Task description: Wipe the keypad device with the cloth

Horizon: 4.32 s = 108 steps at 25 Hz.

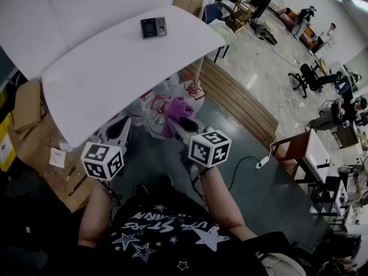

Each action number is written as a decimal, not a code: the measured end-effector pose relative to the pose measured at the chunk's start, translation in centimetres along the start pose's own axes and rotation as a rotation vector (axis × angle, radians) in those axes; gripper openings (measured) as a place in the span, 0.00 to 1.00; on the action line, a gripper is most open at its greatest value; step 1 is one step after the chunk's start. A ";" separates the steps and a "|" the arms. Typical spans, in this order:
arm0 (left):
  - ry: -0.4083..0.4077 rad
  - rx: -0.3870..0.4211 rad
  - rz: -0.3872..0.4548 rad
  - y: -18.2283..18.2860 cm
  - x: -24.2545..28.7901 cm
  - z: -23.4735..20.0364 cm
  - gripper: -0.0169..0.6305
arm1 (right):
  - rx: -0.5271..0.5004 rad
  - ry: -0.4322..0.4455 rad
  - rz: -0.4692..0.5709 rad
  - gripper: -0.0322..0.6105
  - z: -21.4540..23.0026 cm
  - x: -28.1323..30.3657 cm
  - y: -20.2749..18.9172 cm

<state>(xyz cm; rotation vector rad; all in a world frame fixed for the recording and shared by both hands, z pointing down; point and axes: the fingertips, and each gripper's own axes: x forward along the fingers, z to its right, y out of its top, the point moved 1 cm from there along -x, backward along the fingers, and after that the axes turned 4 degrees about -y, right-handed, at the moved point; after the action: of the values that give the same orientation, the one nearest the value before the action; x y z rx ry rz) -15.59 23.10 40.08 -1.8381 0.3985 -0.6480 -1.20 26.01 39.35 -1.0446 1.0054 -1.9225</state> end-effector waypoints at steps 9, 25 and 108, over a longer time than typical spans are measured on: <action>-0.018 0.017 -0.010 -1.1 -2.3 -0.5 0.03 | -0.048 -0.014 0.012 0.18 -3.1 -0.2 -0.8; -0.023 -0.061 -0.033 -3.6 -4.1 -4.2 0.03 | 0.028 -0.166 0.069 0.18 -1.3 -0.5 -2.3; 0.157 -0.171 -0.033 8.9 31.2 -36.8 0.03 | -0.082 -0.043 -0.286 0.18 24.0 44.6 14.9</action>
<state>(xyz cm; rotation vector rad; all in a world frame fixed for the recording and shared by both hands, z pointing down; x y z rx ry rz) -12.79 -25.10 48.67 -1.9648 0.5418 -0.8046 4.78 -25.45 49.72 -1.3320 0.9591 -2.0885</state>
